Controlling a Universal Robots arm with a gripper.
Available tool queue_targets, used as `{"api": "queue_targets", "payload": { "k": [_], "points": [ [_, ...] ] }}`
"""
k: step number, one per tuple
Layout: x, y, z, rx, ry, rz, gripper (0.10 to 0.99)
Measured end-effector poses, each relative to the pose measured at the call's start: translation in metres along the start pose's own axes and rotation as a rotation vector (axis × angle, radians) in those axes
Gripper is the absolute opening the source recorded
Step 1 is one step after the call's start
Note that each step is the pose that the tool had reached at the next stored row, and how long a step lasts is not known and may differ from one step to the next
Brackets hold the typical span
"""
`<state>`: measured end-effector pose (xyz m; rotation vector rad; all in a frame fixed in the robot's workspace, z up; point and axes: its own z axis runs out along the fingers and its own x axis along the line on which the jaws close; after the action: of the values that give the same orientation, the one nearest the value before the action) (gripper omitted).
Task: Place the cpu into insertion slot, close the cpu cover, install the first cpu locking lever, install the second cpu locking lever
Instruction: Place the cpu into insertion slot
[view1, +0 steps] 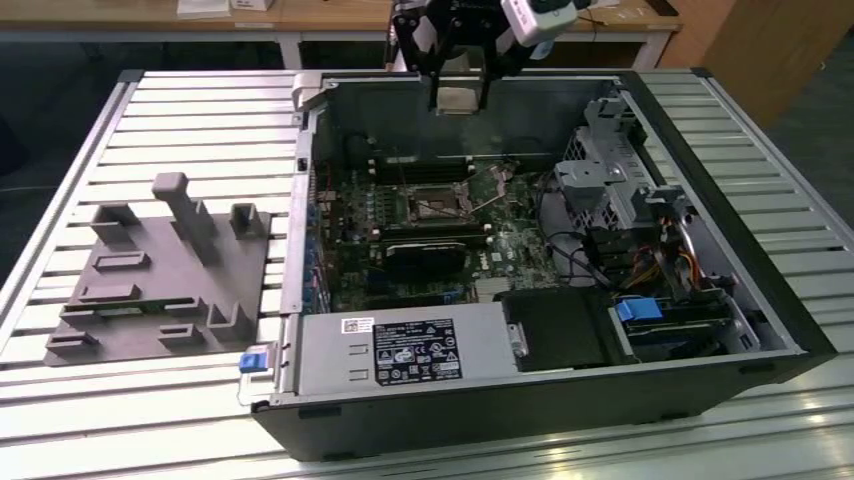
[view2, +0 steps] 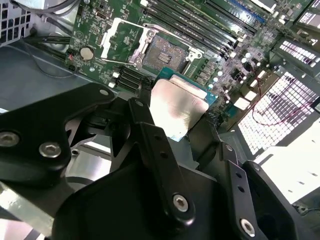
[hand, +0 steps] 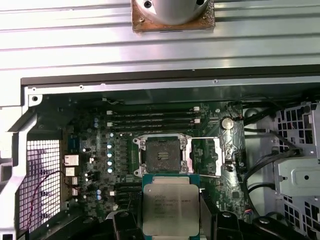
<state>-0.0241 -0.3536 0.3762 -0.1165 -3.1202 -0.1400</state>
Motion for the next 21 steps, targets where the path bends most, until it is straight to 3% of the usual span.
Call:
{"api": "queue_targets", "payload": {
  "k": [21],
  "points": [
    [0.0005,-0.0001,0.0007,-0.003,-0.0133,0.148,0.541]
  ]
}}
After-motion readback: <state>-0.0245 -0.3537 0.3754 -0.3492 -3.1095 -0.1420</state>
